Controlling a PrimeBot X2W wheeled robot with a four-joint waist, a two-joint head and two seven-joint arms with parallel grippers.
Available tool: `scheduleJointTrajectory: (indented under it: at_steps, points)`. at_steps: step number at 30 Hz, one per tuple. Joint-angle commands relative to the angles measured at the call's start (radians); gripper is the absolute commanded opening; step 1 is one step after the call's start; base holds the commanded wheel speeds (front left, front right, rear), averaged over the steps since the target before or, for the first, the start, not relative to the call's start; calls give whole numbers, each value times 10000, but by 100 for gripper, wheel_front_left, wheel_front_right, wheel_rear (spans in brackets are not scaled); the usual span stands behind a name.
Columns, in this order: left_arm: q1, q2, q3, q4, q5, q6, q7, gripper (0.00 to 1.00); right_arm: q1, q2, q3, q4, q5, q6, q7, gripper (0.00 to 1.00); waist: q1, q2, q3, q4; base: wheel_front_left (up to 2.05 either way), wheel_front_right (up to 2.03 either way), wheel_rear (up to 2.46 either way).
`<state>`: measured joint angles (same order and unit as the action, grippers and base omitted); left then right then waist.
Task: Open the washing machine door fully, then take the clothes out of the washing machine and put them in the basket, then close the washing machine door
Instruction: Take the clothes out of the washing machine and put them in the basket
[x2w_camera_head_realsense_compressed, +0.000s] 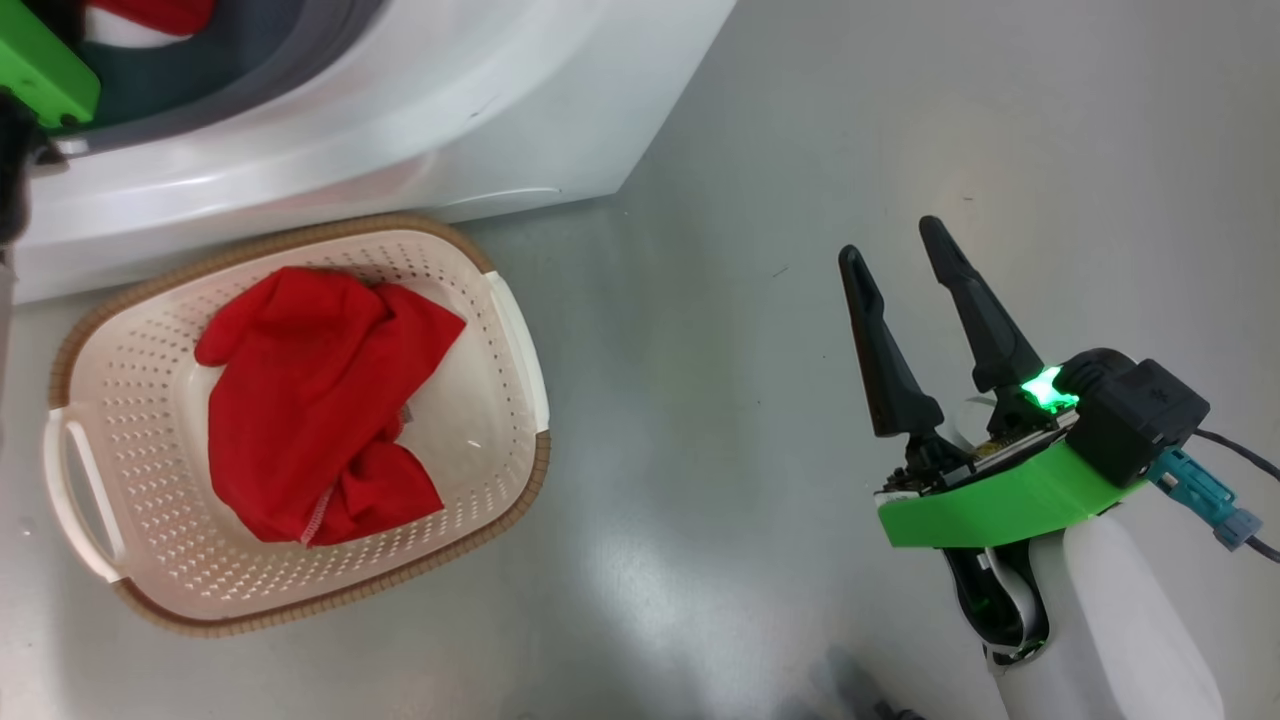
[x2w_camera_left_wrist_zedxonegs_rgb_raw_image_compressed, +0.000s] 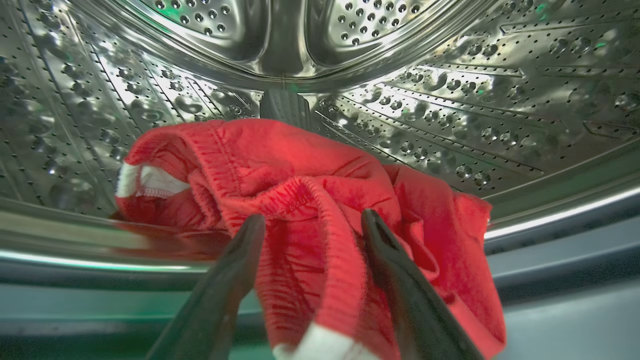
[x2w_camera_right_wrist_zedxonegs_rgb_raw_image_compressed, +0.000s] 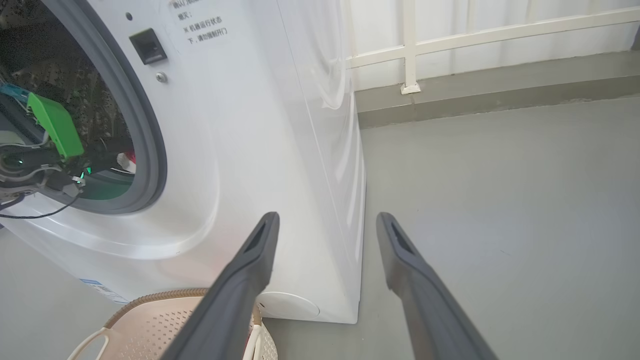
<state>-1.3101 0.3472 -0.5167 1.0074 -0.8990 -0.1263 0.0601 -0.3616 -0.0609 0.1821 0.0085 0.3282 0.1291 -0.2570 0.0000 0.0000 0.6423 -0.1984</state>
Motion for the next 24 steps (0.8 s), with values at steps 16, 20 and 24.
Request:
scheduleJointTrajectory:
  at_steps: [16, 20, 24]
  points:
    - [-569, 210, -561, 574, 39, -33, 1162, 0, -6, 106, 224, -203, 289, 16, -48, 100, 0, 0, 16, -45, 0, 0, 0]
    - [-518, 193, -616, 524, 19, -37, 916, 0, 2, 106, 226, -192, 278, 16, -48, 100, 0, 0, -30, -17, 0, 0, 0]
    - [-426, 166, -715, 362, -58, -41, 648, 0, 7, 106, 213, -159, 263, 16, -48, 100, 0, 0, -127, 33, 0, 0, 0]
